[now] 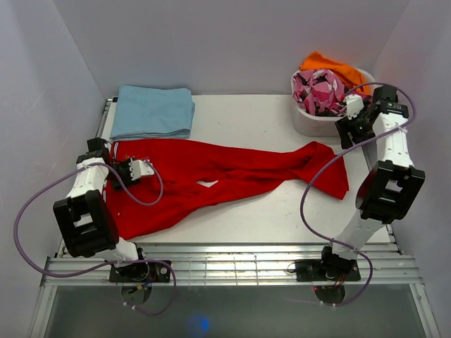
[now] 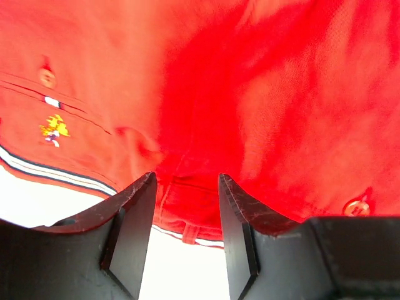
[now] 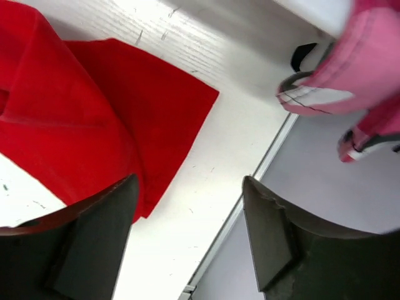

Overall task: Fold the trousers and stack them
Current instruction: Flatten the trousers out

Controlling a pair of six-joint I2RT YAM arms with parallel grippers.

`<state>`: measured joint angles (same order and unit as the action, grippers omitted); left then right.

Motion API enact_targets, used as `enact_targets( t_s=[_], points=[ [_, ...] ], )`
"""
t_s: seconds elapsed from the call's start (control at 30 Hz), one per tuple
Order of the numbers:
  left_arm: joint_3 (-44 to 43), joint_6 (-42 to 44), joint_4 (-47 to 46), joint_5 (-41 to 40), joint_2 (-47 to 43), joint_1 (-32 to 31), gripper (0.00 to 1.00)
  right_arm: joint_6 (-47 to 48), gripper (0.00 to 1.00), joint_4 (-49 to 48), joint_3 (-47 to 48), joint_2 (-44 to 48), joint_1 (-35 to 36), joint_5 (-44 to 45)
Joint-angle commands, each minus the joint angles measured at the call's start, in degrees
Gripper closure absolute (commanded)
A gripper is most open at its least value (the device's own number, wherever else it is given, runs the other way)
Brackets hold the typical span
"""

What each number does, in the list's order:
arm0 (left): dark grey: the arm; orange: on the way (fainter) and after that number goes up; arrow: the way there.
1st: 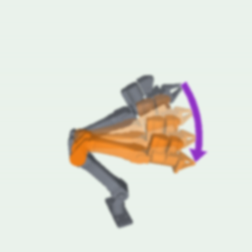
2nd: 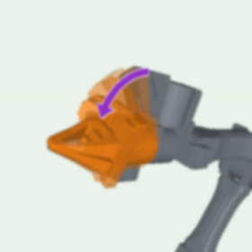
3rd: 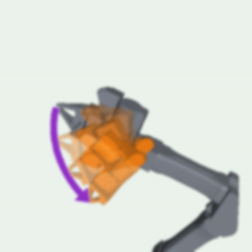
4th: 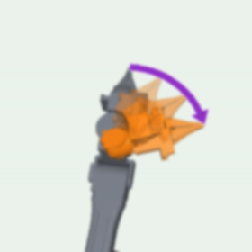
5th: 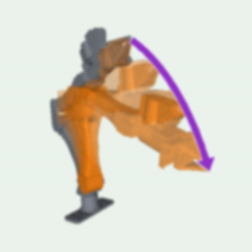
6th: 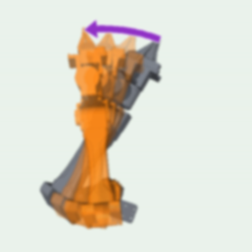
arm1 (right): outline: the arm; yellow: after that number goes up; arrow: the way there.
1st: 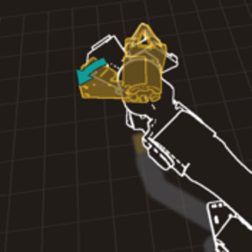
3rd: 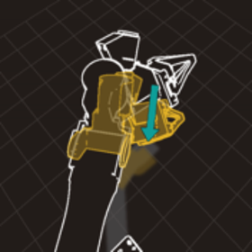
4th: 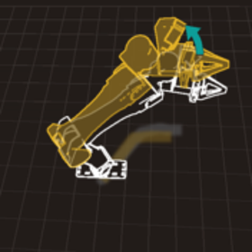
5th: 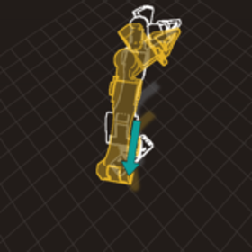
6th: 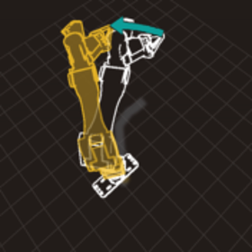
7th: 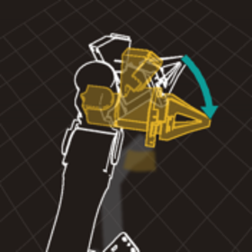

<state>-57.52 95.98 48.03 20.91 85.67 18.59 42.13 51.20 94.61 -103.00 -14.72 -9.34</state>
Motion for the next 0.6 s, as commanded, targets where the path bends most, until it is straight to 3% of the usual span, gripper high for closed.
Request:
enact_targets(
  t_s=[0.0,0.07,0.13,0.27,0.4,0.5,0.53,0.57],
  points=[
    [-1.89,-5.18,2.5,8.26,-3.49,0.04,0.45,1.63,0.22,8.1,3.4,5.43,-0.84,-6.09],
    [-2.95,-8.87,3.73,10.11,-3.75,0.04,0.45,2.52,0.2,12.67,-0.46,8.33,-0.49,-8.4],
    [-3.48,-11.51,3.74,12.84,-3.84,0.13,0.44,2.0,0.17,11.39,-9.67,11.31,-0.4,-8.68],
    [-4.97,-20.19,3.74,16.27,-3.32,0.13,0.44,2.6,0.02,1.03,-24.89,15.46,-0.48,-6.39],
    [-6.11,-27.58,4.0,20.3,-3.93,0.04,0.43,4.71,0.05,-9.25,-34.38,17.83,-0.48,-7.09],
    [-5.5,-33.83,3.57,26.89,-5.16,0.13,0.41,8.66,0.07,-27.42,-47.2,24.86,0.47,-5.36],
    [-5.24,-35.93,2.6,27.17,-4.38,0.04,0.41,8.76,0.03,-35.04,-50.02,24.43,1.0,-2.72],
    [-4.8,-36.3,2.07,26.56,-3.76,0.13,0.42,7.98,0.29,-38.42,-49.7,22.69,1.1,0.78]
  ],
)
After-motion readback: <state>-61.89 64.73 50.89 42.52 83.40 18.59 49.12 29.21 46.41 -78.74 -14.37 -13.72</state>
